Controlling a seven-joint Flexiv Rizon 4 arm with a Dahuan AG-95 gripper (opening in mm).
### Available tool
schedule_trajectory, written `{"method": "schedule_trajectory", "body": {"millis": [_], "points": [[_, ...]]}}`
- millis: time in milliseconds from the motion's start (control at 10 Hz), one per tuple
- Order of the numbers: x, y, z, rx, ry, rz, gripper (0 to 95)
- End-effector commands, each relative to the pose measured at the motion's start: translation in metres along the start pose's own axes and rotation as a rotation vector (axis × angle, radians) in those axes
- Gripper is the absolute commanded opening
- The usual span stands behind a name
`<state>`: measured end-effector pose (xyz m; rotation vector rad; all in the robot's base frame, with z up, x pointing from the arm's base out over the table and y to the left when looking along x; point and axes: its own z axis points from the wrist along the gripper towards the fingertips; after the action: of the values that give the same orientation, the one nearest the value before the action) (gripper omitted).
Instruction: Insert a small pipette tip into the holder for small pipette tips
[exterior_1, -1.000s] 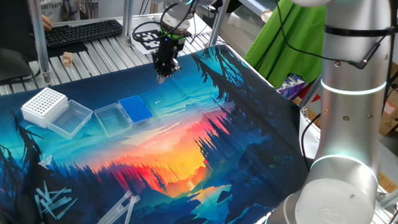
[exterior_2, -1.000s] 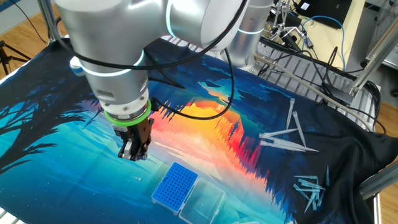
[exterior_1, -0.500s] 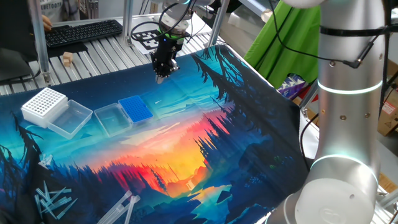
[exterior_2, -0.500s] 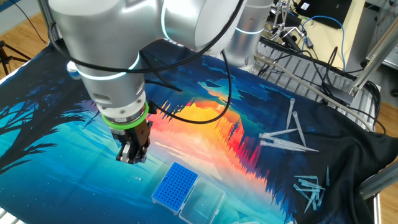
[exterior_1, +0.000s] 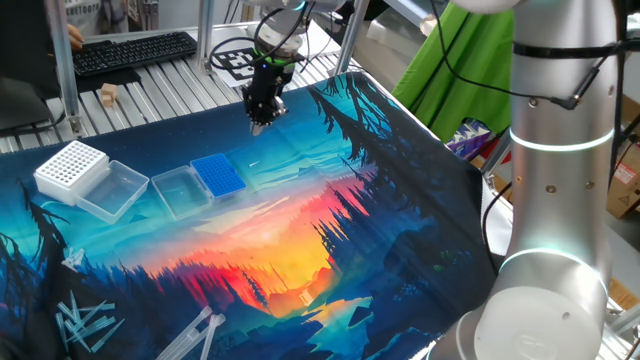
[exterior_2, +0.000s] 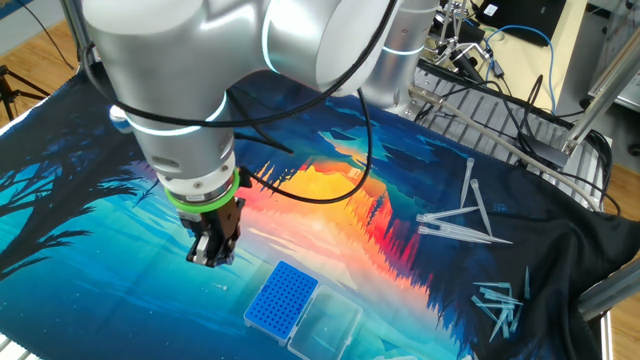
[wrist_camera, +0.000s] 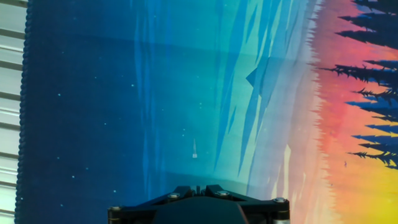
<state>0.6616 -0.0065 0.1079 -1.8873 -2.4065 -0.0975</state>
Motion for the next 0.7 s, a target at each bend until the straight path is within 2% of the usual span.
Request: {"method": "schedule_trajectory", "body": {"millis": [100, 700], "points": [[-0.0012, 0.0015, 0.0017, -0.001, -0.002, 0.000, 0.0], [-0.0016, 0.0068, 0.0112, 0.000, -0.020, 0.003, 0.0]]}}
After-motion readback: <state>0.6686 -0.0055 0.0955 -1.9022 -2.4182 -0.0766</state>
